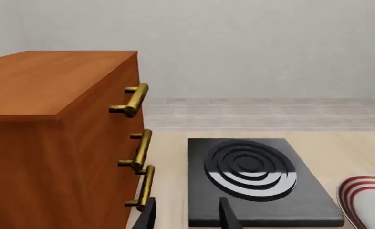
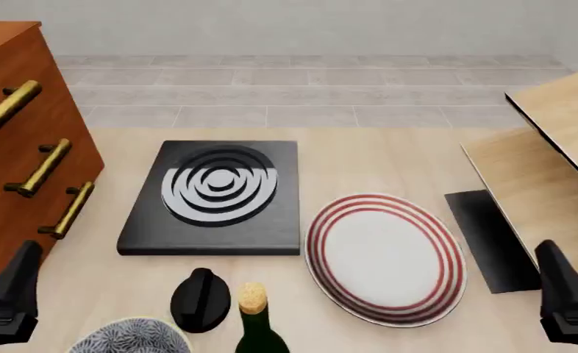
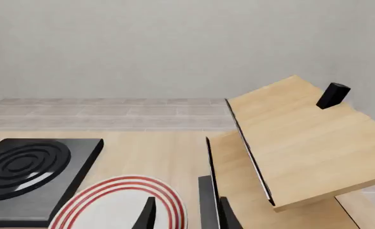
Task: Put the bowl on the top of the cabinet.
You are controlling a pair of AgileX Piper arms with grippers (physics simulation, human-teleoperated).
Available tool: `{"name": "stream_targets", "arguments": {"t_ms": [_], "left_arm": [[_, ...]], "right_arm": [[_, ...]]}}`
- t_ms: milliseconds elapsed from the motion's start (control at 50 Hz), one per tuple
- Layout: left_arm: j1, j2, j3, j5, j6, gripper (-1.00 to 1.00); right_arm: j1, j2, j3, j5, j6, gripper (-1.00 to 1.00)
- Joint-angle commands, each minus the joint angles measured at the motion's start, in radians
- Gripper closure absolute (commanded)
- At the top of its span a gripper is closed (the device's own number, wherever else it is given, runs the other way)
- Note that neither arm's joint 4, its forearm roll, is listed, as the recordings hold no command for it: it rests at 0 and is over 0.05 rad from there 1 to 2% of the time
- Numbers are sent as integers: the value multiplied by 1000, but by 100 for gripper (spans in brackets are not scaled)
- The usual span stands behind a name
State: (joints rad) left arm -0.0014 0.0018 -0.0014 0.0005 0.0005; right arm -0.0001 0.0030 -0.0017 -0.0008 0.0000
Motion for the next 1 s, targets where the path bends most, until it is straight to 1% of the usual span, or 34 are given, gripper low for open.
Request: {"name": "stream_targets", "arguments": {"t_ms": [20, 140, 180, 220, 240, 260, 280, 300, 340, 420, 440, 480, 520, 560, 640, 680, 700, 780, 800, 880, 920, 940, 960, 1000], "left_arm": [[3, 8, 1, -1, 2, -100], [2, 23, 1, -5, 3, -100], [8, 57, 1, -35, 2, -100], [17, 169, 1, -106, -26, -100], [19, 177, 1, -118, -13, -100], [16, 141, 1, -101, 8, -100], [18, 153, 1, -109, 6, -100], [8, 115, -21, -63, 19, -100], [9, 102, -46, -24, 23, -100], [1, 56, -107, 91, 41, -100], [-7, 43, -171, 196, 53, -100], [-7, 35, -203, 243, 56, -100], [-2, 44, -218, 264, 52, -100], [0, 29, -252, 313, 57, -100], [3, 28, -281, 383, 59, -100], [-8, 14, -303, 425, 73, -100], [-6, 33, -309, 444, 62, -100], [-5, 48, -356, 499, 60, -100], [-5, 48, -357, 499, 60, -100], [-16, 76, -429, 554, 63, -100], [-13, 85, -442, 562, 63, -100], [-11, 106, -486, 589, 64, -100], [-11, 106, -487, 589, 64, -100], [-6, 125, -526, 614, 64, -100]], "right_arm": [[0, 5, -3, -1, 0, -100], [0, 5, -3, -1, 0, -100], [0, 5, -3, -1, 1, -100], [0, 5, -3, -1, 0, -100], [0, 5, -3, -1, 0, -100], [0, 5, -3, -1, 0, -100], [0, 4, -3, -1, 0, -100], [0, 5, -3, -1, 0, -100], [0, 5, -3, -1, 0, -100], [0, 5, -3, -1, 0, -100], [0, 5, -3, -1, 0, -100], [0, 5, -3, -1, 0, -100], [0, 5, -3, -1, 0, -100], [0, 5, -3, -1, 1, -100], [0, 5, -3, -1, 0, -100], [0, 4, -3, -1, 0, -100], [0, 5, -3, -1, 0, -100], [0, 5, -3, -1, 0, -100], [0, 5, -3, -1, 0, -100], [0, 4, -3, -1, 0, -100], [0, 5, -3, -1, 0, -100], [0, 5, -3, -1, 0, -100], [0, 5, -3, -1, 0, -100], [0, 5, -3, -1, 0, -100]]}}
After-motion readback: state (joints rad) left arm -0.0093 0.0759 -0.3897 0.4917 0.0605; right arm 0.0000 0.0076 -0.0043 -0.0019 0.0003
